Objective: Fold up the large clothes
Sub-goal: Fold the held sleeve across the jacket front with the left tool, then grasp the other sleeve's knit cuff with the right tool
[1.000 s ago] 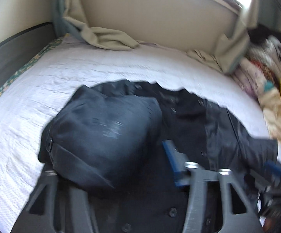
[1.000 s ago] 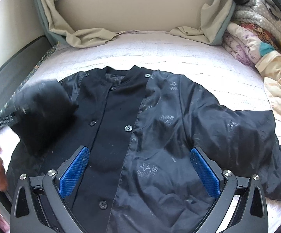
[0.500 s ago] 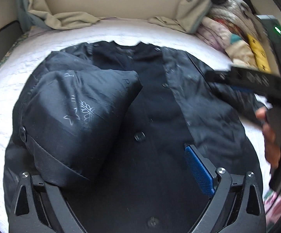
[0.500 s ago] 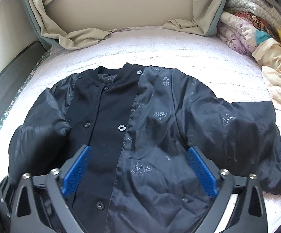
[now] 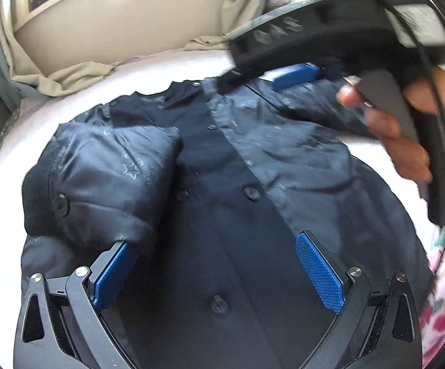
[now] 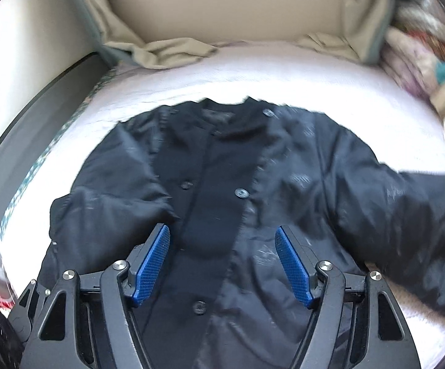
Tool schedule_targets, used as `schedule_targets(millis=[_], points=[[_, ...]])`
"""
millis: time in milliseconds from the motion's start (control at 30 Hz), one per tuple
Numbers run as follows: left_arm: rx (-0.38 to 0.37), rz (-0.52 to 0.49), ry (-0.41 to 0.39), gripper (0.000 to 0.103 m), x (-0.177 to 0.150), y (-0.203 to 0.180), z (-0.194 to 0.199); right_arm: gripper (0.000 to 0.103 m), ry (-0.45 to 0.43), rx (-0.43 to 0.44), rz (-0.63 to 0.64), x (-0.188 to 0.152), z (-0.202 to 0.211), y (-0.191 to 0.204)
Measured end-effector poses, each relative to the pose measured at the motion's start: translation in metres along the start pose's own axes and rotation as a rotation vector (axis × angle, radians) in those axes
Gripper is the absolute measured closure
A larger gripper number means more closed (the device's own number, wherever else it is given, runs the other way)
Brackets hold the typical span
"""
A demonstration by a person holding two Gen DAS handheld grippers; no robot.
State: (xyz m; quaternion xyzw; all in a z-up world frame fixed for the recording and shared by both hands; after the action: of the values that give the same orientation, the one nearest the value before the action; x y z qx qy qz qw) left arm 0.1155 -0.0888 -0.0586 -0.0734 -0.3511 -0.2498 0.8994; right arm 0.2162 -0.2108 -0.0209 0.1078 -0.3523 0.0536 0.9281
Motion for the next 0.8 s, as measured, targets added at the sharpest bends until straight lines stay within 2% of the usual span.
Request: schedule_targets(millis=[133,200,267,333,400,467,533,567,700,733,800], points=[[-0.144,0.035,0.047,0.0,-0.014,-0.001,0.012,0.032,0.022,0.027,0.01,-0.003,-0.006,0.013],[-0.196,0.047,0.032,0.0,-0.014,0.006,0.028,0.032,0.049,0.052,0.021,-0.007,-0.013,0.022],[-0.202,0.064,-0.016,0.0,-0.009,0.021,0.047,0.032,0.065,0.06,0.041,-0.013,-0.017,0.03],[-0.161,0.082,-0.075,0.0,-0.001,0.042,0.066,0.032,0.077,0.078,0.058,-0.017,-0.021,0.038],[-0.053,0.127,-0.164,0.0,0.011,0.081,0.09,0.032,0.078,0.119,0.075,-0.023,-0.025,0.053],[0.048,0.179,-0.215,0.0,0.017,0.114,0.105,0.03,0.083,0.142,0.116,-0.03,-0.029,0.071],[0.157,0.244,-0.246,0.0,0.019,0.15,0.116,0.02,0.08,0.151,0.167,-0.038,-0.034,0.092],[0.197,0.29,-0.255,0.0,0.019,0.169,0.12,0.018,0.08,0.156,0.196,-0.044,-0.037,0.104],[0.251,0.449,-0.26,0.0,0.009,0.218,0.125,0.011,0.08,0.174,0.291,-0.061,-0.048,0.143],[0.255,0.472,-0.257,0.0,0.006,0.223,0.125,0.007,0.074,0.16,0.312,-0.065,-0.051,0.149],[0.265,0.503,-0.242,0.0,0.002,0.234,0.12,0.005,0.046,0.087,0.375,-0.069,-0.058,0.16]])
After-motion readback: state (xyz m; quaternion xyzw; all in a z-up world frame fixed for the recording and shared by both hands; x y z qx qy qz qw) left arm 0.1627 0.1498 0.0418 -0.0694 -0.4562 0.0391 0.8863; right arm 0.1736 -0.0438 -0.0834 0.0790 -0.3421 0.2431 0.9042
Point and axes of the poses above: each gripper's, at about its wrist camera, not at the fingertips, and z roughly against the way its jaws point, y to its left, x to its top, the point moved 5 cm from there along -z, roughly the way its jaws point, and after that the axes turned 2 degrees about -y, right-handed, at the moved point
